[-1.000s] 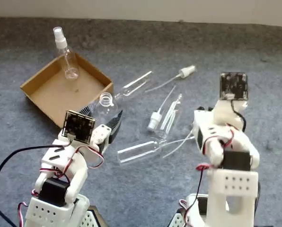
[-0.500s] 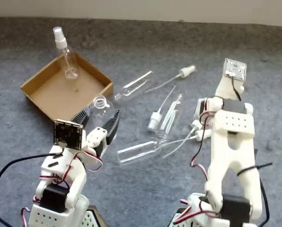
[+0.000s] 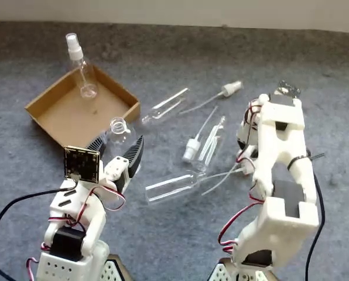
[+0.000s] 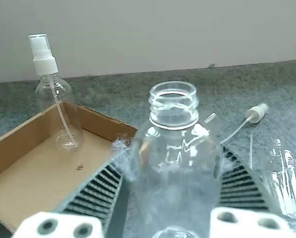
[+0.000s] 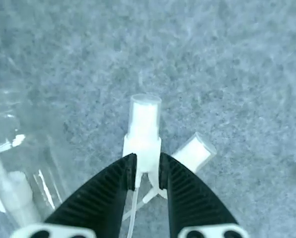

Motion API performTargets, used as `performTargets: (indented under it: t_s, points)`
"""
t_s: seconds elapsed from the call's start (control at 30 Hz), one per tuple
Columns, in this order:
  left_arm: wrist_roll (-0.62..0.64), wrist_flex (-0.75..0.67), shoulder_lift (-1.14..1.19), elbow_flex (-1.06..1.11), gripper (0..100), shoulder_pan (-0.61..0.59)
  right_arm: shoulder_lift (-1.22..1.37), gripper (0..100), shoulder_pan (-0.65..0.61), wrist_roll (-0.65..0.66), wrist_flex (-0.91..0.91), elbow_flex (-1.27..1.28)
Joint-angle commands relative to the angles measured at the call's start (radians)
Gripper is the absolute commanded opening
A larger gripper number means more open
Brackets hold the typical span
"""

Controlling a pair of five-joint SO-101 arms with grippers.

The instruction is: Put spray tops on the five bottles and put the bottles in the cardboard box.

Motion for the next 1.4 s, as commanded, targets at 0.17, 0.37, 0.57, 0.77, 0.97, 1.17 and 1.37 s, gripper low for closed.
performTargets:
  t_s: [0.17,0.37,0.57,0.77,0.97,1.17,1.37]
  points:
    - [0.003,-0.021,-0.004,-0.002,9,-0.013,0.018,7.4,-0.007,-0.006,0.012,-0.097]
    - [0.003,-0.021,-0.004,-0.002,9,-0.013,0.021,14.3,-0.050,-0.014,0.012,-0.094]
    - [0.003,-0.021,-0.004,0.008,9,-0.013,0.024,15.6,-0.051,-0.014,0.002,-0.090]
    - [0.003,-0.021,-0.004,0.012,9,-0.013,0.070,15.6,-0.050,-0.015,-0.007,-0.093]
    - [0.003,-0.021,-0.004,0.012,9,-0.013,0.148,15.6,-0.053,-0.015,-0.018,-0.111]
    - [0.003,-0.023,-0.004,0.013,9,-0.008,0.148,4.7,-0.051,-0.006,-0.019,-0.134]
    - [0.006,-0.023,-0.004,0.015,9,-0.004,0.147,0.4,-0.051,-0.005,-0.010,-0.168]
